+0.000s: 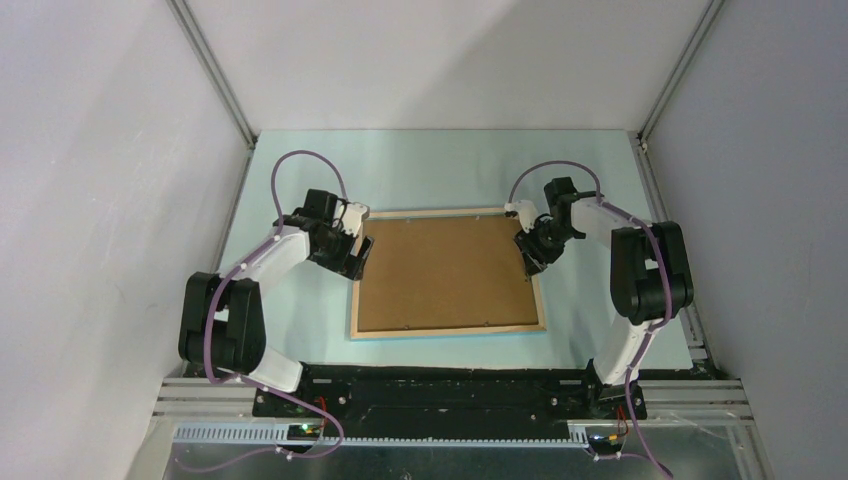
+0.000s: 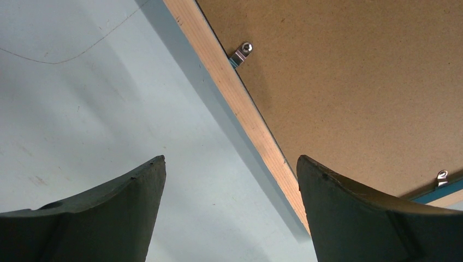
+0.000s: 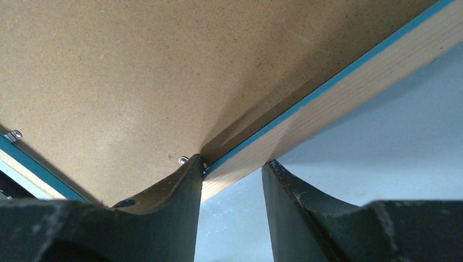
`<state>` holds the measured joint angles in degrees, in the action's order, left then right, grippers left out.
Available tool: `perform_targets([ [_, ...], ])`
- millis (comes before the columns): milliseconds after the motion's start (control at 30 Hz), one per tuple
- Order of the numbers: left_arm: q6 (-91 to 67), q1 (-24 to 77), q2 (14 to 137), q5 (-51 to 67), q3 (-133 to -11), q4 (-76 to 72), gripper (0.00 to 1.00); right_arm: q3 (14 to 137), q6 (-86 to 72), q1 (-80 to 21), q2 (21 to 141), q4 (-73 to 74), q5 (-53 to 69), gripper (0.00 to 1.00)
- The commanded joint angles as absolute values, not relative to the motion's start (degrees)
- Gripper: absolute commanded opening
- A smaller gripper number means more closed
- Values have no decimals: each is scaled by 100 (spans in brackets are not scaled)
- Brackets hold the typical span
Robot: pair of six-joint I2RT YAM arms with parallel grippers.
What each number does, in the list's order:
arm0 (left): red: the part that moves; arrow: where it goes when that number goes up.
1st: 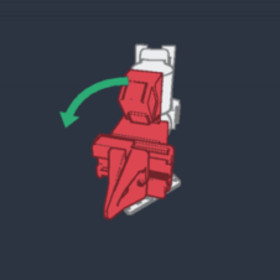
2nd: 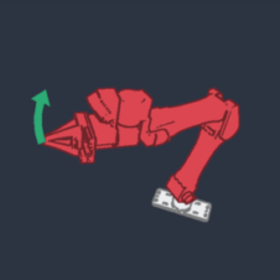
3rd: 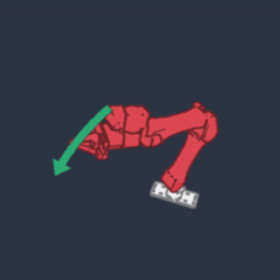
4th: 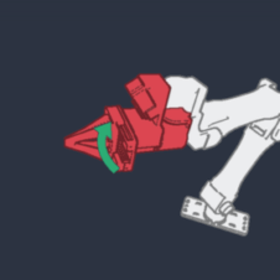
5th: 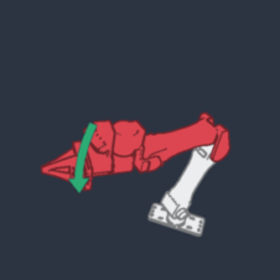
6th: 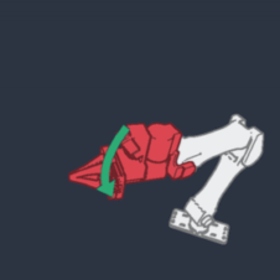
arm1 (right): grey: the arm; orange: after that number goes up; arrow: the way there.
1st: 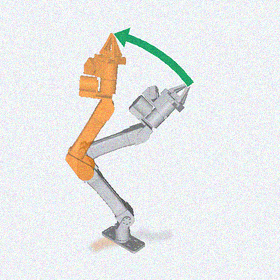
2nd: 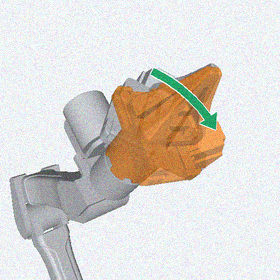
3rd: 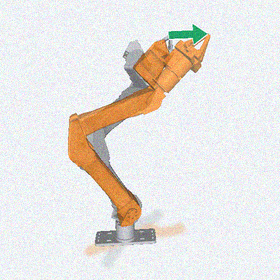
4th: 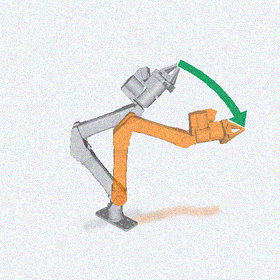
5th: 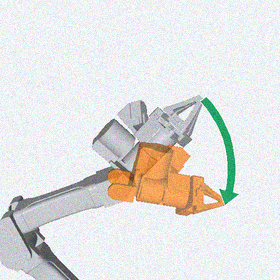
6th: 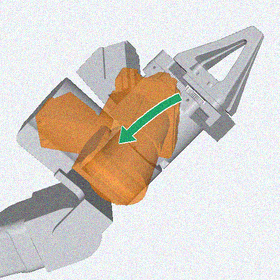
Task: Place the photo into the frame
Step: Install the photo frame at the center of the board, then turn over the photo frame at the center of the board.
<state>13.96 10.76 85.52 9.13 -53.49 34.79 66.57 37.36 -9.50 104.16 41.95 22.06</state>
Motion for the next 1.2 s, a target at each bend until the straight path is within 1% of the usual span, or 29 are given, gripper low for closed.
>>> perform_targets([
  [0,1367,1090,8471,839,-5515,3356,94,6636,4098,-801,10583,4438,1838,48],
  [267,1358,1092,8351,716,-5523,3341,94,6641,3640,-520,10206,4108,1951,55],
  [600,1320,1006,8094,398,-5739,3272,95,6636,3180,-257,9050,3677,2112,64],
  [667,1283,976,7994,306,-5747,3204,95,6636,3040,-203,8686,3607,2074,67],
  [733,1225,949,7862,192,-5741,3099,95,6637,2932,-199,8437,3582,1927,75],
  [833,1145,906,7573,32,-5710,2905,97,6638,2743,-155,8077,3579,1779,81],
  [900,1084,855,7355,-134,-5668,2771,98,6642,2597,-119,7807,3577,1688,86],
  [933,1053,845,7268,-242,-5633,2675,98,6639,2493,-108,7603,3573,1633,90],
  [1033,995,787,6830,-402,-5543,2488,99,6639,2239,-57,7226,3539,1485,97],
  [1067,978,776,6741,-443,-5499,2411,100,6637,2100,-55,7029,3527,1360,99],
  [1167,947,708,6299,-492,-5416,2255,100,6639,1965,-51,6642,3478,1168,99],
])
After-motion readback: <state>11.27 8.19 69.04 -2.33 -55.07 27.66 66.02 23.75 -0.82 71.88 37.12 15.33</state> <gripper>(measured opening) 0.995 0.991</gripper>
